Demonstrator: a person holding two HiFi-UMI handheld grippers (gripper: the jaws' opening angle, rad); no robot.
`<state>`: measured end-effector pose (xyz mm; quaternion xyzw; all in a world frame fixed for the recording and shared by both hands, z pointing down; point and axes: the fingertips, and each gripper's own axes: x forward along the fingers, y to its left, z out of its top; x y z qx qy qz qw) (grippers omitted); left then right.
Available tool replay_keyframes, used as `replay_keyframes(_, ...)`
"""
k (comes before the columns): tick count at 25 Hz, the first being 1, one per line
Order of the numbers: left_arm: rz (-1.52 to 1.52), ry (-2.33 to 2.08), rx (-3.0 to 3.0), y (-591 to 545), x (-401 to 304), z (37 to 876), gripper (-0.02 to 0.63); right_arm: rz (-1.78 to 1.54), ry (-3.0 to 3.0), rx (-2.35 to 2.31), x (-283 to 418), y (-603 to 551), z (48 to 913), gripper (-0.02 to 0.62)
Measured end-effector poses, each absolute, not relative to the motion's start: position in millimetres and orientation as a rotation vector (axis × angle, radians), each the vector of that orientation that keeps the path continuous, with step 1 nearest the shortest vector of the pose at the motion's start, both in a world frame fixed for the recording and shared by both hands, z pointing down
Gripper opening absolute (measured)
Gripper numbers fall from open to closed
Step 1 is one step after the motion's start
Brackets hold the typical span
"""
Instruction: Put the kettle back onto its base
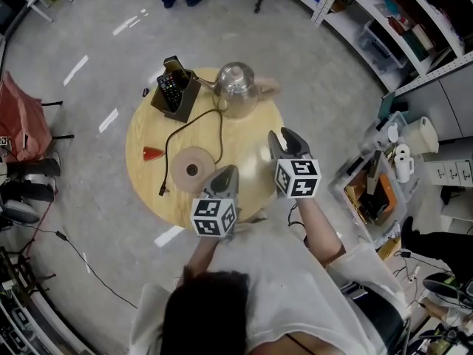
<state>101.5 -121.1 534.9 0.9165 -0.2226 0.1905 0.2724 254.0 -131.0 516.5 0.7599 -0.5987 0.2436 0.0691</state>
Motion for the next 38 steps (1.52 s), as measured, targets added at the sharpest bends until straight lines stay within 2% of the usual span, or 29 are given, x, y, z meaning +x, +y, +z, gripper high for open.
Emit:
replay_keyframes(13, 0.537, -0.629, 2.435, -132, 92, 544, 0.038, 0.692, -1.733, 2.364, 282, -155, 517, 0.169)
replay_keyframes(38, 0.575, -0.658, 2.404, -162, 85, 558, 0.038, 0.609, -1.607, 2.411, 320, -196, 532, 0.202)
